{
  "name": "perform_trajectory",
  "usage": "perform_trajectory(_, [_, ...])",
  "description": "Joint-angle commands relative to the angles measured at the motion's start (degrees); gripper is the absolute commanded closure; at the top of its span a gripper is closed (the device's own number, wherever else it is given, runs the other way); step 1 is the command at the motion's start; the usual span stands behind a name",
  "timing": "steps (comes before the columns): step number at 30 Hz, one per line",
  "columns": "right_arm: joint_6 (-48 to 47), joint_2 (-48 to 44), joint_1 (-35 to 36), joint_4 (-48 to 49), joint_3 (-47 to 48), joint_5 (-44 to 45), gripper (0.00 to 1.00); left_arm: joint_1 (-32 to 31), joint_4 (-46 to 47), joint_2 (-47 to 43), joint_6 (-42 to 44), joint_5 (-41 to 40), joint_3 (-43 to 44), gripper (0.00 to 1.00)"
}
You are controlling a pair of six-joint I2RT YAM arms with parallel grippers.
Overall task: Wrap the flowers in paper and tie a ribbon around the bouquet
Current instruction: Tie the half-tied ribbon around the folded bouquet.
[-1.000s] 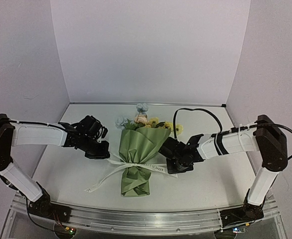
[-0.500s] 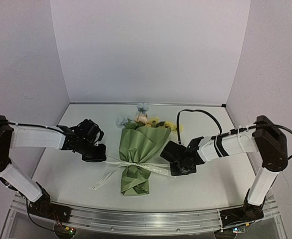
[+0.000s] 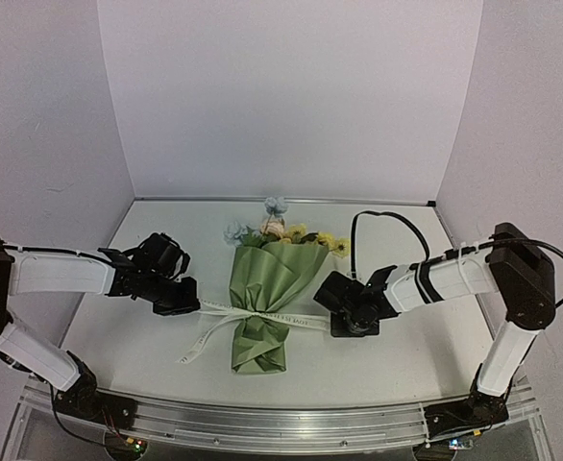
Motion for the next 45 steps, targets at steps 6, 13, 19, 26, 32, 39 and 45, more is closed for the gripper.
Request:
perform_trajectory(6, [2.81, -4.81, -5.28, -12.00, -3.13, 6.27, 1.00, 4.65, -6.69, -5.32, -3.53, -9.11, -3.48, 1.00])
perform_trajectory(13, [2.85, -8.66, -7.55, -13.55, -4.21, 6.48, 1.00, 5.97, -6.71, -8.85, -4.88, -9.05, -4.37, 1.00])
perform_trajectory(19, [2.37, -8.23, -7.92, -13.56, -4.22, 5.89, 1.00, 6.12, -5.03, -7.82, -4.96, -7.49, -5.85, 1.00])
perform_trajectory(26, [2.88, -6.09, -7.92, -12.01, -5.24, 4.13, 1.00, 6.12, -1.46, -4.45, -4.33, -4.86, -8.43, 1.00])
perform_trajectory(32, [-0.95, -9.63, -7.26, -6.41, -5.57, -1.15, 0.94, 5.94, 2.42, -4.95, -1.90, 2.12, -6.98, 1.00])
perform_trajectory(39, [-7.36, -14.60, -5.84, -0.99, -3.82, -11.28, 0.55, 5.70, 3.57, -6.86, 1.58, 8.03, -3.25, 0.91])
perform_trajectory(45, [-9.67, -17.43, -4.31, 0.21, -2.40, -17.89, 0.41, 4.63, 4.89, -10.97, 2.22, 11.04, -3.34, 0.64])
